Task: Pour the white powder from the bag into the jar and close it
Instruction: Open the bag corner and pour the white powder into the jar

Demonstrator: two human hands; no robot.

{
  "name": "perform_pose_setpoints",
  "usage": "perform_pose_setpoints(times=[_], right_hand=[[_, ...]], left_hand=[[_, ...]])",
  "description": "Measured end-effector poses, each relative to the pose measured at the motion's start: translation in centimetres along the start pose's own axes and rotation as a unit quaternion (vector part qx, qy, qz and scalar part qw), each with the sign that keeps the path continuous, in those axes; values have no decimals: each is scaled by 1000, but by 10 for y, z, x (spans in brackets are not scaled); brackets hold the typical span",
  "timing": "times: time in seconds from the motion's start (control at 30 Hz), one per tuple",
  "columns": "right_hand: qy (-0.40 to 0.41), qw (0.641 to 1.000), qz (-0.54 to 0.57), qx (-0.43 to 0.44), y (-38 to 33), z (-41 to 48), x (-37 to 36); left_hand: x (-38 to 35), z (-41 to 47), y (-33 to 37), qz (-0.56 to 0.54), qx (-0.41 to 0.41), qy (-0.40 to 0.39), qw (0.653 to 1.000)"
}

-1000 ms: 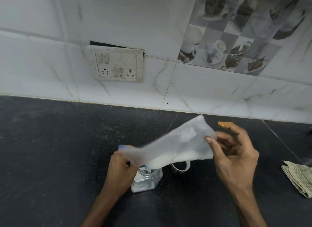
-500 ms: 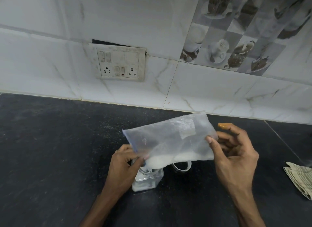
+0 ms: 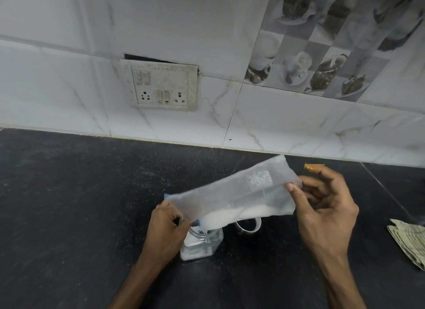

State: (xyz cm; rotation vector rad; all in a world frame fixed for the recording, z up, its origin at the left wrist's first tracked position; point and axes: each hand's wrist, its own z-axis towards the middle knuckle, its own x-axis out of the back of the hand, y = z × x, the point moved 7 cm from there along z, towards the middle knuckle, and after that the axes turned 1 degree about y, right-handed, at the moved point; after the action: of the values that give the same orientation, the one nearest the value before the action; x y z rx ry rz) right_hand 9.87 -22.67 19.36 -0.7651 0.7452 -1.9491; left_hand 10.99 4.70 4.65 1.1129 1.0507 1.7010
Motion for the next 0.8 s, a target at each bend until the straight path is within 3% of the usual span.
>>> perform_pose_setpoints(times=[0.5, 0.67, 0.8], right_hand=[[-9, 1000, -8, 6, -3, -1, -1], [-5, 1000, -4, 5, -4, 0, 0], [-4, 1000, -7, 13, -3, 2, -1]], left_hand=[[-1, -3, 12, -33, -14, -10, 999], [-3, -1, 2, 18, -8, -7, 1000], [-1, -1, 5, -30, 3, -12, 999]])
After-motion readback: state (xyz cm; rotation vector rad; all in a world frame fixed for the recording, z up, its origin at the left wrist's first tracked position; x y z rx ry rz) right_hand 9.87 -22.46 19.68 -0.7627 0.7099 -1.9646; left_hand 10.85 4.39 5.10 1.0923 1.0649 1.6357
